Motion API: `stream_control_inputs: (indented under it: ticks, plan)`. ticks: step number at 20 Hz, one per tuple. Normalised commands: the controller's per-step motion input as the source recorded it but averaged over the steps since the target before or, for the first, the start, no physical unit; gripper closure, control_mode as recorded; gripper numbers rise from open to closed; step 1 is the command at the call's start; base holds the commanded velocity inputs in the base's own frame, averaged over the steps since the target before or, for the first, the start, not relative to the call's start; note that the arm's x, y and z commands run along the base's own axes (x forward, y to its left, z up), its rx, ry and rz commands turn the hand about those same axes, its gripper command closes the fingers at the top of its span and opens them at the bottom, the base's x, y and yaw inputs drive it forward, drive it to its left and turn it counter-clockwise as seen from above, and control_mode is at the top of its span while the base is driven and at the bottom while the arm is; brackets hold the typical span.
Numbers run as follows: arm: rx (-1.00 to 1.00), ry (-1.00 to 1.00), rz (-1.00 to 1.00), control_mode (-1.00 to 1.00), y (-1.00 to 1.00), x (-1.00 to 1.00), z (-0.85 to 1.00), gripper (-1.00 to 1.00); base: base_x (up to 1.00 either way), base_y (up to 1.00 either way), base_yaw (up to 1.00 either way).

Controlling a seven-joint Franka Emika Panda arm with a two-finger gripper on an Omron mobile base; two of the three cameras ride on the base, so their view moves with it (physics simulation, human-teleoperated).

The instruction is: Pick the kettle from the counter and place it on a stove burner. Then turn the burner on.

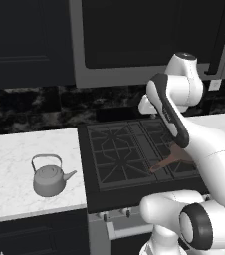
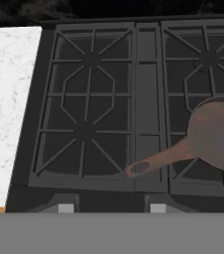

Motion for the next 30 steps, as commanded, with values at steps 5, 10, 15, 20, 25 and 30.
stream_control_inputs:
  ticks: [5,10,15,20,25,30]
  plan:
    - [0.00,0.00,0.00,-1.00,0.00,-0.12,0.00,-1.00,0.00,0.00,0.00]
    - [0.00,0.00,0.00,-1.00,0.00,-0.28,-0.02,-1.00,0.00,0.00,0.00]
    - [0.00,0.00,0.00,-1.00,0.19,-0.24,-0.15,-1.00,0.00,0.00,0.00]
    - [-0.01,0.00,0.00,-1.00,0.27,-0.20,-0.36,-1.00,0.00,0.00,0.00]
    - [0.00,0.00,0.00,-1.00,0.14,-0.07,-0.24,-1.00,0.00,0.00,0.00]
    - [0.00,0.00,0.00,-1.00,0.02,0.01,-0.06,-1.00,0.00,0.00,0.00]
